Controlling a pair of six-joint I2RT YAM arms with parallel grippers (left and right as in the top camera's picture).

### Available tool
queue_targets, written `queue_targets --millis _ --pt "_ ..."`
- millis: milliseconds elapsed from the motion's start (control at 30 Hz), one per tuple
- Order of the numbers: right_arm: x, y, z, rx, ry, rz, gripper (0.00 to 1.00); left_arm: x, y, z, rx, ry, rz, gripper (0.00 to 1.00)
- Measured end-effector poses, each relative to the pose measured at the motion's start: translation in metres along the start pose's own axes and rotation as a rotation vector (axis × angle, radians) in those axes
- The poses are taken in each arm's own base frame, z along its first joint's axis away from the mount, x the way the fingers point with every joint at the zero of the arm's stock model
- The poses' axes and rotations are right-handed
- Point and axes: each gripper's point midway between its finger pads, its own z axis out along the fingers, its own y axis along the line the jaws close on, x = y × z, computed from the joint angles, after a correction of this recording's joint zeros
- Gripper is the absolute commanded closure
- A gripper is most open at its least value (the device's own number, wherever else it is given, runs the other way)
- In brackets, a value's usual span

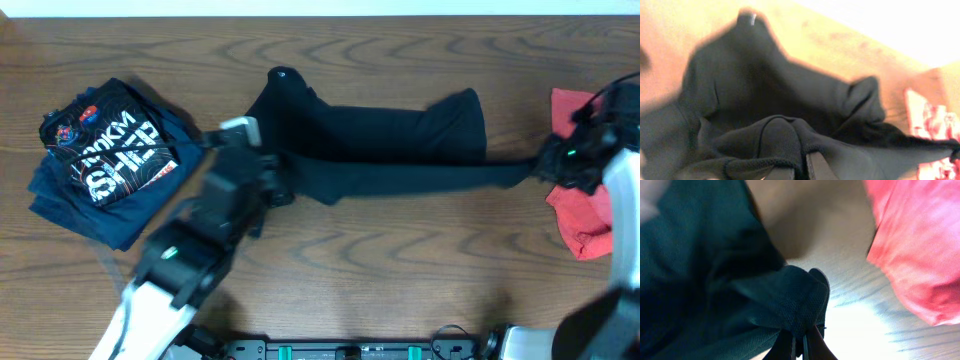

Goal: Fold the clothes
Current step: 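Lift the black garment with both grippers and shake it out across the table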

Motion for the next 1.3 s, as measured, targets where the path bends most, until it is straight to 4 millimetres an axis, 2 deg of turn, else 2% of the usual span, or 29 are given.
queue_targets --millis 67,200,267,433,567,667,800,867,933,1000,1133,1233,1300 --pt "-0.013 0.006 -0.035 -0.025 -0.103 -0.019 0.99 -0.024 -0.004 -0.024 0.041 -0.064 0.035 0.94" --pt "-0.026 0.012 -0.098 -0.060 -0.277 -0.044 0.99 -0.054 -0.008 -0.062 0.068 -0.129 0.059 0.94" --pt "-0.029 0.013 -0.129 -0.072 -0.358 -0.045 0.99 -0.059 -0.007 -0.077 0.060 -0.121 0.075 0.94" --pt "-0.028 0.016 -0.194 -0.086 -0.531 -0.057 0.99 -0.057 -0.008 -0.106 0.023 -0.039 0.153 0.94" --pt "-0.024 0.022 -0.230 -0.098 -0.630 -0.076 0.99 -0.058 -0.009 -0.126 -0.002 0.003 0.202 0.94" --pt "-0.022 0.024 -0.243 -0.103 -0.670 -0.083 0.99 -0.067 -0.016 -0.135 0.008 -0.013 0.238 0.94" --pt "-0.030 0.024 -0.240 -0.103 -0.670 -0.083 0.99 -0.080 -0.025 -0.130 0.021 -0.044 0.277 0.94" --pt "-0.039 0.023 -0.230 -0.100 -0.648 -0.079 0.99 -0.085 -0.027 -0.117 0.015 -0.035 0.298 0.94" --pt "-0.054 0.022 -0.210 -0.095 -0.604 -0.074 0.99 -0.091 -0.030 -0.095 0.005 -0.015 0.318 0.94" --pt "-0.069 0.021 -0.192 -0.093 -0.570 -0.076 0.99 -0.095 -0.030 -0.065 -0.012 0.016 0.331 0.94" --pt "-0.106 0.032 -0.135 -0.109 -0.493 -0.110 0.99 -0.110 -0.018 0.006 -0.058 0.051 0.328 0.94" --pt "-0.137 0.049 -0.100 -0.141 -0.498 -0.146 0.99 -0.135 -0.006 0.055 -0.078 0.003 0.307 0.94" --pt "-0.156 0.060 -0.082 -0.170 -0.526 -0.162 0.99 -0.156 0.000 0.080 -0.074 -0.062 0.297 0.94"
